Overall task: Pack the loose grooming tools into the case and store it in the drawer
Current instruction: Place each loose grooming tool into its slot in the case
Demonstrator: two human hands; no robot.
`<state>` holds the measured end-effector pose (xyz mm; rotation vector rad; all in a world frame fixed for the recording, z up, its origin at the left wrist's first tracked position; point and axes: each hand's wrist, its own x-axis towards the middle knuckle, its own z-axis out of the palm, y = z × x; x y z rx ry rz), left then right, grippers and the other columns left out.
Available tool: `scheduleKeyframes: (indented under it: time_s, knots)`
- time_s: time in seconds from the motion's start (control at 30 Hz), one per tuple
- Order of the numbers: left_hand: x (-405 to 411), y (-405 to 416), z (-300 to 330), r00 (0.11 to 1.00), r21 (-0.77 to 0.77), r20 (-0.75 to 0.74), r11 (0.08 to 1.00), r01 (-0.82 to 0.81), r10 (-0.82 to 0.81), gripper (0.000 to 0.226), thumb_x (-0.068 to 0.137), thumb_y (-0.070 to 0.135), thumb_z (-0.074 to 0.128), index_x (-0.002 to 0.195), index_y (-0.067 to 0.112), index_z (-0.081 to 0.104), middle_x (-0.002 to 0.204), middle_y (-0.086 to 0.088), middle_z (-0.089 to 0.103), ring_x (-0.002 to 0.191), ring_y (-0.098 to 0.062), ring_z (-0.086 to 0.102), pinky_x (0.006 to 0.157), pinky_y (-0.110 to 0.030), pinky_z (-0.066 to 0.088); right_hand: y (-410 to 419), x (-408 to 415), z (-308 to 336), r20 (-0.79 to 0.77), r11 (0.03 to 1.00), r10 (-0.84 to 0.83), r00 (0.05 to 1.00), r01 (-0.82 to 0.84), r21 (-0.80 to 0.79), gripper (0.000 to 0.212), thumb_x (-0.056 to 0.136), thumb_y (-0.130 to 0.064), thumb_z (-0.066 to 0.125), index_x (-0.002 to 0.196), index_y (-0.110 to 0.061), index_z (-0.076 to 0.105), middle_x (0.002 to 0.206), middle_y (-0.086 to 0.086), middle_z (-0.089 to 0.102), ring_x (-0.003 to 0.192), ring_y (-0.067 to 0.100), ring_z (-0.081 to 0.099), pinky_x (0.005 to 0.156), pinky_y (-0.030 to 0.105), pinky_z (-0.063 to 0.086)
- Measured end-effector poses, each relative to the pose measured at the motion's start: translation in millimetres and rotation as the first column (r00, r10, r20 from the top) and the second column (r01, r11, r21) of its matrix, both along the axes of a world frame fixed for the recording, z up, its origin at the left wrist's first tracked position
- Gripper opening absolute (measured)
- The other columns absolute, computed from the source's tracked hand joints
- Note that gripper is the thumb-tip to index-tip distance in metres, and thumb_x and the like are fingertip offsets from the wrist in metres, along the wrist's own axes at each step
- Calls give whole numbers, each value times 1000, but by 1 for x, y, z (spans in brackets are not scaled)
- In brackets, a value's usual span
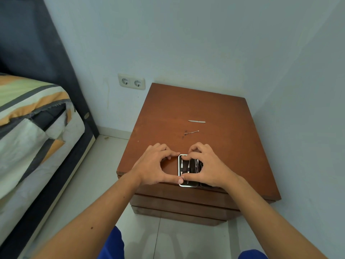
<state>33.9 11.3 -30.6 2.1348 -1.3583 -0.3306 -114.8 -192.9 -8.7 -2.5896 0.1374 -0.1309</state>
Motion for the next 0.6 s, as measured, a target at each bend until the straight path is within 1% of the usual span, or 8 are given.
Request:
scheduleKeyframes:
  time_s: [0.13,0.23,0.37,0.6]
  knots:
    - [0,0,1,1000,7,3,1000,2,-2,97,60,96,70,140,42,64,107,27,52,104,-1,48,93,-20,33,0,0,1,-18,1000,7,1000,-7,0,62,69,-70,78,120,-35,73,121,-13,49,112,14,43,98,22,39]
    - [-1,1,2,1000,9,-4,1000,5,-5,97,61,95,71,141,41,64,107,26,52,105,-2,47,95,-23,36,0,-1,2,-38,1000,15,999,-15,13,59,69,-66,81,121,-38,72,122,-15,48,115,14,41,101,27,42]
    - [-1,1,2,1000,13,-6,1000,5,-5,97,61,95,72,141,41,64,107,27,51,105,-2,48,97,-26,38,0,-2,3,-55,999,29,998,-28,18,61,70,-67,83,124,-41,70,124,-16,46,118,12,40,103,30,44]
    - [-1,2,2,1000,8,-3,1000,13,-13,97,61,95,72,141,40,65,108,26,52,105,-2,48,97,-26,38,0,-3,5,-56,999,36,998,-35,23,62,70,-66,84,125,-40,71,125,-15,47,120,13,39,105,32,44]
